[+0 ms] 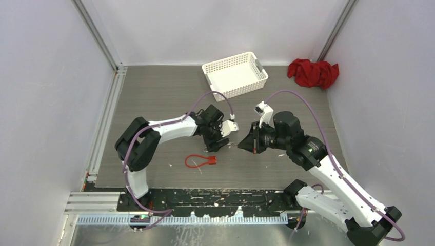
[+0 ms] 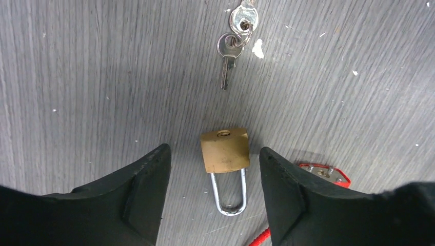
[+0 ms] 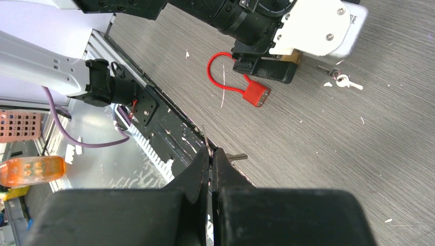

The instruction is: Unlock with the key

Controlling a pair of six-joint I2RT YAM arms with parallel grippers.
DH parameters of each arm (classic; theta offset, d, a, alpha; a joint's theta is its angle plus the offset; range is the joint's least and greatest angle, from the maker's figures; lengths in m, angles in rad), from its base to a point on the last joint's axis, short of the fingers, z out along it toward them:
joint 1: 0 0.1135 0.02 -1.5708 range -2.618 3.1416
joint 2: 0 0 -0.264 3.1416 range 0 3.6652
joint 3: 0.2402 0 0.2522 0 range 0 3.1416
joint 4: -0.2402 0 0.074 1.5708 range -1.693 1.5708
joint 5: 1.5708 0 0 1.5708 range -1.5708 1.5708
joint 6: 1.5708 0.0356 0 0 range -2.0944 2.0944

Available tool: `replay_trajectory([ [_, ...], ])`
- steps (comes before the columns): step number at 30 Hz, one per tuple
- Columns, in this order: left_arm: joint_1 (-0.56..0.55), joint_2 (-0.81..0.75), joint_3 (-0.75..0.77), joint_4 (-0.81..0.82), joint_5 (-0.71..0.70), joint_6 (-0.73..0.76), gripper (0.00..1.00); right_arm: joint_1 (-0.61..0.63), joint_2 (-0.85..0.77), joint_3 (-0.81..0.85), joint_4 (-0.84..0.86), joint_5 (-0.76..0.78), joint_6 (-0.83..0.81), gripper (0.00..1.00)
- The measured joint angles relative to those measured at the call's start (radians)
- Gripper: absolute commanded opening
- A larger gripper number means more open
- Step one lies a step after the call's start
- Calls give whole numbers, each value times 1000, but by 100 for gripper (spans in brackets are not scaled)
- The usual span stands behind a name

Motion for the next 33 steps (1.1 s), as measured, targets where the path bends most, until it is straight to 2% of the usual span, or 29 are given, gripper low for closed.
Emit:
replay_trajectory([
  [3,-8,0,-9,26,-26,0,56,0,1,6,-8,0,-1,1],
  [5,-15,-3,-19,47,-40,1,50,0,3,10,-8,0,-2,1],
  [14,-32,-32,-62,99,-53,21,1,-1,3,13,-8,0,-3,1],
  [20,-27,-73,-104,80,-35,73,0,-1,21,16,-7,-1,-3,1],
  [24,24,-151,-121,-24,34,131,0,-1,32,29,-7,-1,-3,1],
  [28,189,-261,-69,-182,132,229,0,-2,42,59,-6,-7,-8,1],
  [30,296,-356,-39,-262,175,323,0,-2,55,78,-5,-13,-13,1],
  [33,387,-512,3,-365,241,469,0,-2,85,99,3,-26,-27,1],
])
